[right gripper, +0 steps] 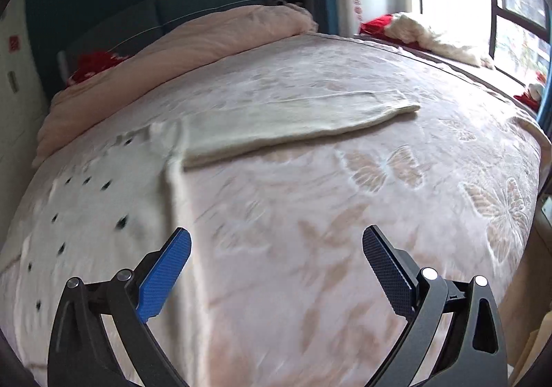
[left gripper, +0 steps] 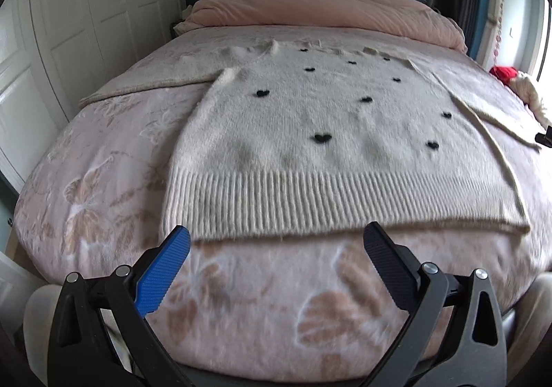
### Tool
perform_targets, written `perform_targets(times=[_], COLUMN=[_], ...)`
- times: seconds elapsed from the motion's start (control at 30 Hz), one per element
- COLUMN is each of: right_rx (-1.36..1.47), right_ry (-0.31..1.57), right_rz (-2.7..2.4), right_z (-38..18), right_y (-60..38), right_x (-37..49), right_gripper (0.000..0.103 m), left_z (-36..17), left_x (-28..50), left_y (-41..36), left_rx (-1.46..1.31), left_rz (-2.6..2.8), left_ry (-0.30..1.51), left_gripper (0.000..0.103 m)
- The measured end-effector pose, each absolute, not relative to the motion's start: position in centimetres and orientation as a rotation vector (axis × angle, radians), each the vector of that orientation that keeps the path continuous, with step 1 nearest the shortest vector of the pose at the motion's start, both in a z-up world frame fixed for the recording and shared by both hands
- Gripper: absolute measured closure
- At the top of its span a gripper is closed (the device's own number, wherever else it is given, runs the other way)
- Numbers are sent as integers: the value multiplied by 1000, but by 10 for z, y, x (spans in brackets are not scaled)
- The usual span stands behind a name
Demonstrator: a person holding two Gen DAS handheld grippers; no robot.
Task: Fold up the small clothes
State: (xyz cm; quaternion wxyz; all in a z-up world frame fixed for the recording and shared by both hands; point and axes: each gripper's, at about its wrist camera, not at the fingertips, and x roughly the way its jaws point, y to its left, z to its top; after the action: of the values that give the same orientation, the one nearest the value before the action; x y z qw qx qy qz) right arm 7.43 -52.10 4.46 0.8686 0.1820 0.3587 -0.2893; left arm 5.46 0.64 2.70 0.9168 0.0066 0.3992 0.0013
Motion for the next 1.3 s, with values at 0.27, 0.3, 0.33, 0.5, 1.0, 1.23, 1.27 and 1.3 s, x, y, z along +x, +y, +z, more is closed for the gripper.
perform_targets(times=[0.27, 0.3, 0.33, 0.5, 1.0, 1.23, 1.27, 1.3], right_rx=[533, 563, 590, 737, 489, 327, 323, 327], right_ry=[769, 773, 778, 764, 455, 661, 706, 744], right_rz=[-802, -810, -817, -831, -20, 372, 386, 388], right_z=[21, 14, 8, -19, 159, 116, 100, 85], right_y=[-681, -693, -703, -733, -504, -261, -242, -231], right_x=[143, 149, 155, 163, 288, 343, 345, 343], right_gripper=[5, 5, 5, 25, 91, 79, 78, 76], left_z=[34, 33, 33, 29, 42, 59, 61, 64], left_x=[100, 104, 108, 125, 133, 133, 135, 139], left_y=[-11, -13, -14, -21, 3, 35, 39, 43], left_rx=[26, 30, 29, 15, -75, -176, -190, -205], left_rz=[28, 28, 31, 10, -10, 6, 1, -7], left_ry=[821, 823, 826, 843, 808, 785, 787, 787], left_gripper=[5, 5, 5, 5, 5, 5, 5, 5])
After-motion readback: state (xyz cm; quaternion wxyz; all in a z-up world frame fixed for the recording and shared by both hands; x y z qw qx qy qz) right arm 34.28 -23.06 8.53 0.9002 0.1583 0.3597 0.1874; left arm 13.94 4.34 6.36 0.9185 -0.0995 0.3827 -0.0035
